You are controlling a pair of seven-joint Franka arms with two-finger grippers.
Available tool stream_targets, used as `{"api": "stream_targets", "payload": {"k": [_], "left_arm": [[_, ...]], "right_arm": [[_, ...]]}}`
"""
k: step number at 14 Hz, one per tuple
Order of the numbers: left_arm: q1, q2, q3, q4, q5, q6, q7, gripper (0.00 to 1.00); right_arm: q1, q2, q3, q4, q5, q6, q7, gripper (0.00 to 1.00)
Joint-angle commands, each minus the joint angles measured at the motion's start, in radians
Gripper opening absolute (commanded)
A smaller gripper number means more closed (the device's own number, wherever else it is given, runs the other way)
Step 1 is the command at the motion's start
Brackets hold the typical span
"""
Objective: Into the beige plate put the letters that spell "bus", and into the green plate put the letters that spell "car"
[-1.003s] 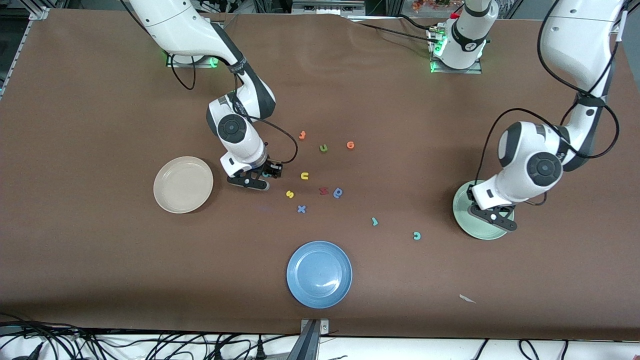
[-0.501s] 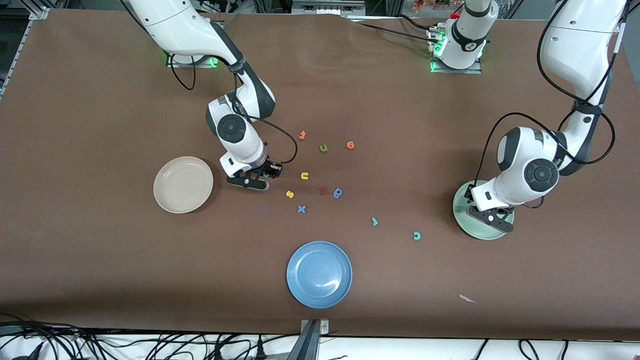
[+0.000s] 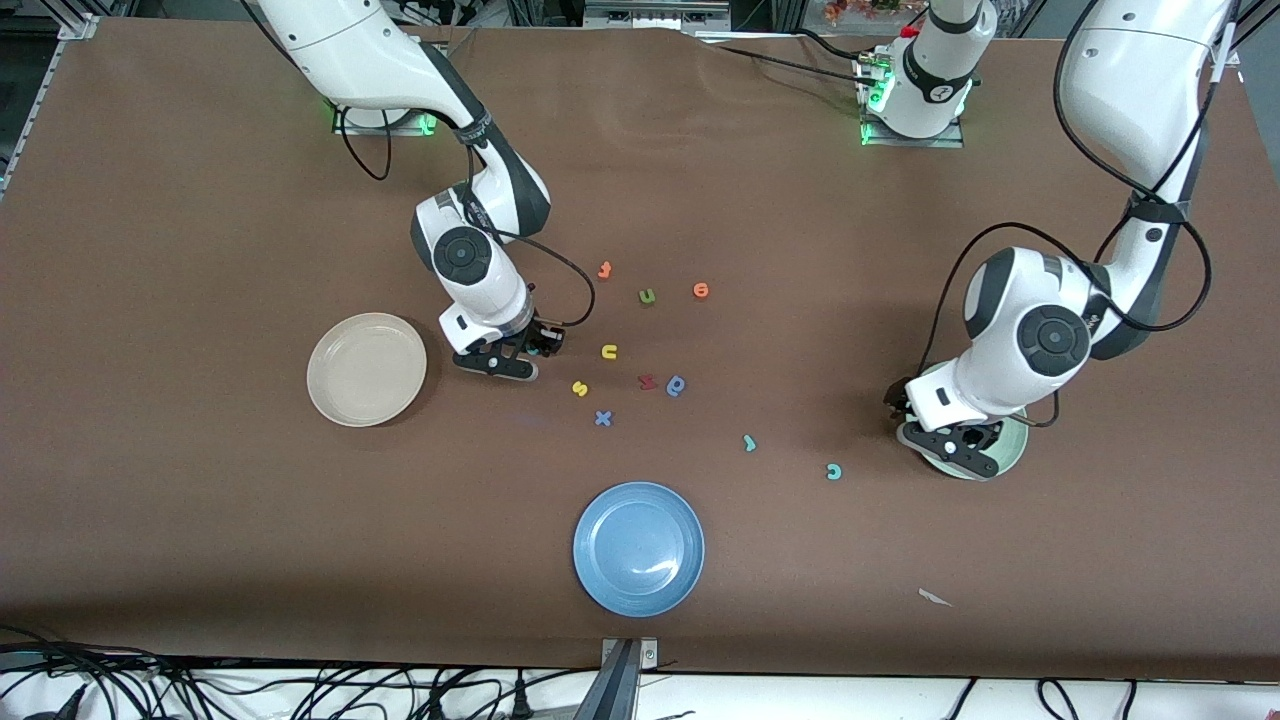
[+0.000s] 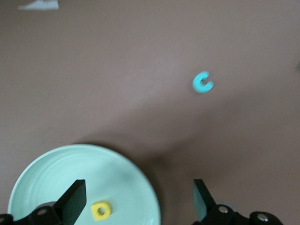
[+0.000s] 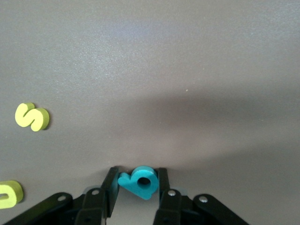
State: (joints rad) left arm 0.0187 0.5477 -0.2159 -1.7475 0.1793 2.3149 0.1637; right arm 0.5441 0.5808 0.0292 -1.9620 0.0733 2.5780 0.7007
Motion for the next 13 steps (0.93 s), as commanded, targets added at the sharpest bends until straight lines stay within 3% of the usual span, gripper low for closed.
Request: {"api": "stream_targets", "payload": {"k": [1,4,8,11,13], "left_arm": [[-0.049,0.127,0.004,0.149,-0.017,-0.022,-0.075,1.0],[-0.135,0.251,0.007,0.296,-0.009,-0.019,-0.188,1.0],[-0.152,0.337,0.021,0.381,-0.004,-0.006,-0.202,0.96],[-0.144,0.356,0.038,0.387,-0.006,0.007,-0.191,0.92],[-0.148,0.377,0.04,0.387,-0.004,0.012,-0.191,0.8]], "right_arm": [[-0.004,-0.024,-0.037,0.014,-0.007,-0.054,-0.042,0.34],[-0.004,-0.05,-0.126,0.07,-0.007,-0.195,-0.176,0.33],[-0.004,-0.087,-0.271,0.072,-0.009,-0.304,-0.372,0.32],[-0.003,-0.143,-0.34,-0.001,-0.01,-0.285,-0.447,0.32],[-0.003,-0.188,-0.373,-0.079,-0.01,-0.23,-0.512,0.32]]}}
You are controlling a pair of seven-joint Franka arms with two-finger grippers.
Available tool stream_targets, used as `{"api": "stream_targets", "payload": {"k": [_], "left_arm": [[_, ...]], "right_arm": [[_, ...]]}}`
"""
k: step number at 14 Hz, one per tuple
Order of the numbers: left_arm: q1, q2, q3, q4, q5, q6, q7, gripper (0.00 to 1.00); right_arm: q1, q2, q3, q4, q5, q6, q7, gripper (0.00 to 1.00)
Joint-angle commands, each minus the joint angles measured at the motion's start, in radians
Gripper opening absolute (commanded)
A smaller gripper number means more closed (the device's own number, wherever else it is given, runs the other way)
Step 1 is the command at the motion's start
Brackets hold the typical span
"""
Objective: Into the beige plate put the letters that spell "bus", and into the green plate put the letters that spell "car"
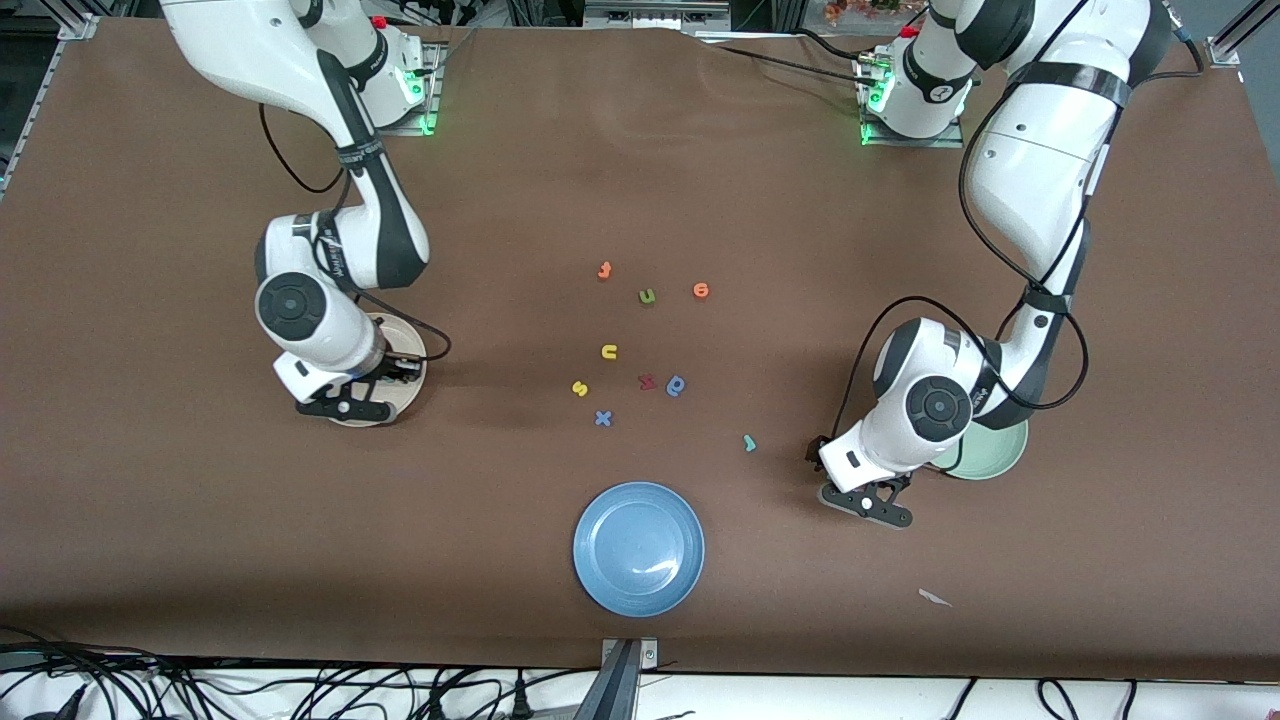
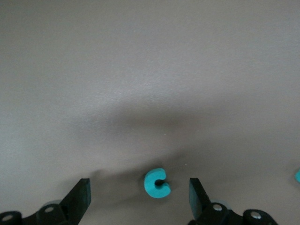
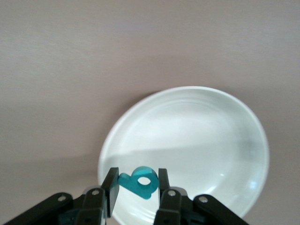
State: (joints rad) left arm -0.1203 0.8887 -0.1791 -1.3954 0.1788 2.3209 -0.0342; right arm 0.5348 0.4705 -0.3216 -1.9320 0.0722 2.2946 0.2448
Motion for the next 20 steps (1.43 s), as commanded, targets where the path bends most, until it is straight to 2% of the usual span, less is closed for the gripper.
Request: {"api": "stream_targets", "payload": {"k": [1,2,3,4,5,6,8,12,13,15,16,17,19,20], "left_arm": [[-0.013,0.041,0.003,0.035,-0.002,0.015,0.007,0.8],[-0.018,0.041,0.003,0.035,-0.002,0.023,0.004,0.8],[-0.018,0.041,0.003,0.035,-0.001,0.023,0.007,0.7],[-0.015,0.042,0.003,0.035,-0.002,0.023,0.008,0.52],[-0.013,0.042,0.003,0.035,-0.001,0.023,0.01,0.26],[-0.012,0.042,0.003,0.035,-0.002,0.023,0.011,0.14],[-0.007,0.039,0.003,0.035,-0.004,0.023,0.011,0.08],[-0.004,-0.002,0.003,0.033,0.002,0.002,0.008,0.09],[0.004,-0.025,0.003,0.033,0.004,-0.047,0.014,0.09],[0.036,-0.065,0.001,0.033,0.002,-0.132,0.072,0.1],[0.062,-0.065,0.001,0.027,0.002,-0.144,0.104,0.1],[0.1,-0.076,0.001,0.021,0.002,-0.173,0.149,0.1],[0.181,-0.085,0.0,0.018,0.002,-0.25,0.297,0.17],[0.208,-0.097,-0.002,-0.005,-0.001,-0.255,0.366,0.12]], "right_arm": [[0.005,-0.111,-0.033,-0.163,-0.009,0.093,-0.085,0.32],[0.005,-0.145,-0.043,-0.224,-0.008,0.141,-0.108,0.32],[0.005,-0.173,-0.048,-0.276,-0.008,0.187,-0.119,0.32],[0.005,-0.185,-0.051,-0.309,-0.008,0.219,-0.133,0.33],[0.005,-0.185,-0.062,-0.309,-0.006,0.221,-0.137,0.49],[0.004,-0.182,-0.065,-0.306,0.0,0.226,-0.137,0.99],[0.002,-0.182,-0.067,-0.286,0.009,0.221,-0.133,1.0],[0.001,-0.165,-0.07,-0.219,0.017,0.204,-0.127,1.0],[0.002,-0.149,-0.065,-0.179,0.059,0.177,-0.101,1.0],[0.013,-0.086,-0.059,-0.072,0.171,0.097,-0.021,1.0],[0.019,-0.051,-0.05,-0.011,0.194,0.048,0.051,1.0],[0.02,-0.014,-0.041,0.049,0.201,-0.001,0.145,0.99],[0.027,0.074,0.007,0.187,0.201,-0.076,0.337,1.0],[0.027,0.118,0.03,0.255,0.199,-0.108,0.414,1.0]]}}
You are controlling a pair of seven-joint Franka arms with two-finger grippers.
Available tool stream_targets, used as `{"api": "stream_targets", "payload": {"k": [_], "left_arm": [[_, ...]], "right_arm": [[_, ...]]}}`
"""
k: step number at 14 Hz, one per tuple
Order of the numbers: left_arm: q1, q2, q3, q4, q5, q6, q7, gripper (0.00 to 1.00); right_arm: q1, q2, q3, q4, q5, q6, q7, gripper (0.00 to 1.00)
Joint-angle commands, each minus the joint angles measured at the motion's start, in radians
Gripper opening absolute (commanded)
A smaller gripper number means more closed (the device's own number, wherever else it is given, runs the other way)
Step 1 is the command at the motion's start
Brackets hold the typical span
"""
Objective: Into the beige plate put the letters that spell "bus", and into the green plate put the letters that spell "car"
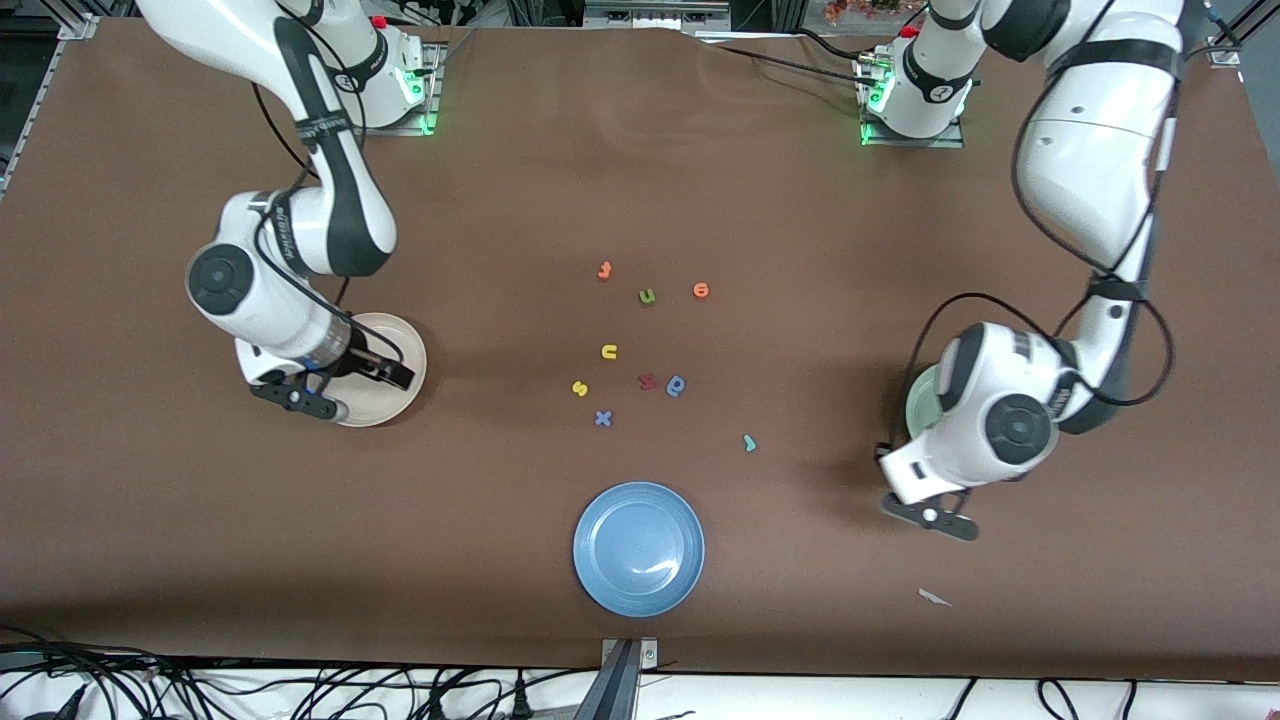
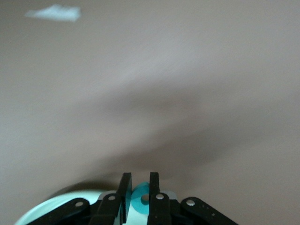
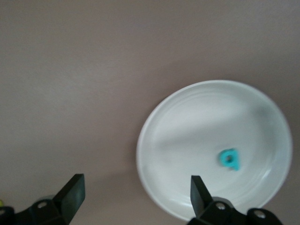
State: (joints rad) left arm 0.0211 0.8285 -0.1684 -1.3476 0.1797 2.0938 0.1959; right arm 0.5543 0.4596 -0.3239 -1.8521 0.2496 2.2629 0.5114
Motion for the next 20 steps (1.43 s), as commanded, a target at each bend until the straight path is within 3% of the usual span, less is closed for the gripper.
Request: {"api": "stream_targets", "payload": {"k": [1,3,4,5,8,12,17,20], "left_arm": [[0.088,-0.066,-0.017,-0.109,-0.003,-0.028,0.149,0.11],[0.106,-0.107,-0.017,-0.192,-0.006,-0.018,0.152,0.16],[0.108,-0.112,-0.019,-0.2,-0.011,-0.018,0.152,0.37],[0.108,-0.112,-0.019,-0.199,-0.012,-0.018,0.157,0.99],[0.091,-0.152,-0.025,-0.189,-0.014,-0.024,0.146,1.0],[0.025,-0.151,-0.106,-0.153,-0.014,-0.018,0.012,1.0],[-0.193,-0.025,-0.102,0.013,-0.011,0.044,-0.236,1.0],[-0.213,0.062,-0.102,0.044,-0.009,0.174,-0.237,1.0]], "right_arm": [[0.007,0.16,0.049,0.22,0.014,-0.095,0.203,0.99],[0.018,0.203,0.08,0.287,0.02,-0.097,0.277,0.99],[0.019,0.224,0.082,0.309,0.022,-0.097,0.303,0.99],[0.022,0.247,0.083,0.339,0.022,-0.095,0.33,0.99],[0.052,0.313,0.114,0.431,0.02,-0.094,0.458,0.99],[0.064,0.367,0.18,0.493,0.008,-0.094,0.507,0.99],[0.108,0.424,0.181,0.502,-0.03,-0.094,0.504,0.99],[0.119,0.444,0.18,0.511,-0.03,-0.091,0.504,0.95]]}}
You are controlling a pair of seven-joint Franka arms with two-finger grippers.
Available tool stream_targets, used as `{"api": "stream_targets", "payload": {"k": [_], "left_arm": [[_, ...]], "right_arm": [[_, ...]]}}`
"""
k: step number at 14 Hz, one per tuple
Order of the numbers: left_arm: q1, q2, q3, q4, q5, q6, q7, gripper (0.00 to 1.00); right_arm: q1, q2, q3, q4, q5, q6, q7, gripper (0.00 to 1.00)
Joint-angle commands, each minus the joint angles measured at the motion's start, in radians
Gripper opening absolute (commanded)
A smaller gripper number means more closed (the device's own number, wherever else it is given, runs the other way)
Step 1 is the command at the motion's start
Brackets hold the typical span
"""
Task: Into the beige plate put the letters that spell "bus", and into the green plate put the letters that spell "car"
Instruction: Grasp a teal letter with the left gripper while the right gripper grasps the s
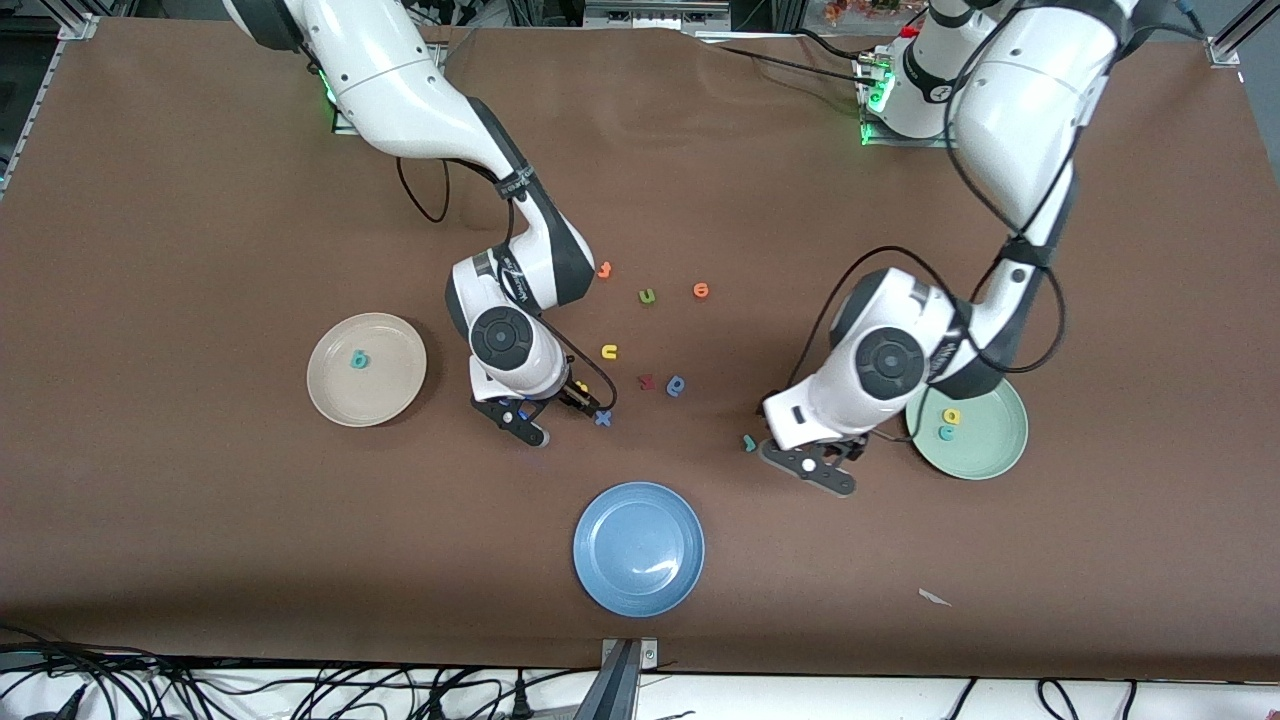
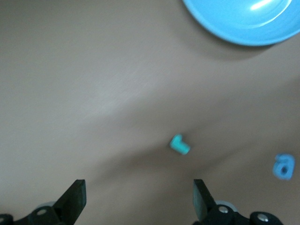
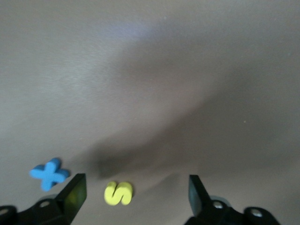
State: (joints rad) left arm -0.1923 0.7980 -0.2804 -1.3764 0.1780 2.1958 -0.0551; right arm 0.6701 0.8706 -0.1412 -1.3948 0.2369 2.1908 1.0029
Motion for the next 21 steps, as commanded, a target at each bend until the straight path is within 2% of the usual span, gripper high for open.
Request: {"api": "stream_targets", "payload": {"k": [1,3,5,7,8,11,12,13,14,17,18,19,20,21], "left_arm": [[-0.021,0.124,0.012,0.073,-0.005,0.144,0.011,0.99],[-0.045,0.147,0.03,0.071,-0.002,0.194,0.012,0.97],[-0.07,0.144,0.03,0.059,0.003,0.193,0.011,0.84],[-0.064,0.133,0.03,0.027,0.041,0.182,0.018,0.74],[-0.062,0.127,0.03,0.013,0.066,0.182,0.021,0.74],[-0.062,0.128,0.03,0.008,0.069,0.18,0.023,0.69],[-0.068,0.129,0.03,0.004,0.069,0.18,0.021,0.69],[-0.069,0.129,0.03,-0.015,0.069,0.18,0.02,0.69],[-0.064,0.122,0.027,-0.033,0.069,0.18,0.021,0.68],[-0.053,0.083,0.024,-0.088,0.063,0.18,0.024,0.67],[-0.053,0.078,0.021,-0.092,0.063,0.18,0.023,0.59],[-0.055,0.078,0.021,-0.092,0.061,0.18,0.02,0.58],[-0.056,0.079,0.021,-0.092,0.063,0.18,0.017,0.48],[-0.062,0.079,0.021,-0.092,0.061,0.18,0.012,0.45]], "right_arm": [[0.008,0.036,-0.001,0.054,-0.018,-0.017,0.016,0.94],[0.019,0.038,-0.003,0.054,-0.018,-0.017,0.014,0.92],[0.019,0.038,-0.003,0.056,-0.018,-0.016,0.013,0.92],[0.025,0.038,-0.001,0.056,-0.018,-0.013,0.016,0.87],[0.032,0.038,-0.001,0.056,-0.018,-0.013,0.017,0.85],[0.034,0.038,-0.001,0.056,-0.016,-0.008,0.013,0.65],[0.034,0.038,-0.001,0.056,-0.016,-0.008,0.013,0.64],[0.035,0.038,0.0,0.054,-0.015,-0.008,0.014,0.57],[0.042,0.038,0.0,0.054,-0.014,-0.008,0.013,0.57],[0.042,0.038,0.0,0.054,-0.014,-0.008,0.01,0.48],[0.042,0.038,0.0,0.054,-0.014,-0.008,0.008,0.46],[0.042,0.038,-0.001,0.054,-0.014,-0.008,0.007,0.44],[0.042,0.038,-0.001,0.054,-0.016,-0.008,0.008,0.4],[0.042,0.039,-0.001,0.054,-0.016,0.001,0.008,0.37]]}}
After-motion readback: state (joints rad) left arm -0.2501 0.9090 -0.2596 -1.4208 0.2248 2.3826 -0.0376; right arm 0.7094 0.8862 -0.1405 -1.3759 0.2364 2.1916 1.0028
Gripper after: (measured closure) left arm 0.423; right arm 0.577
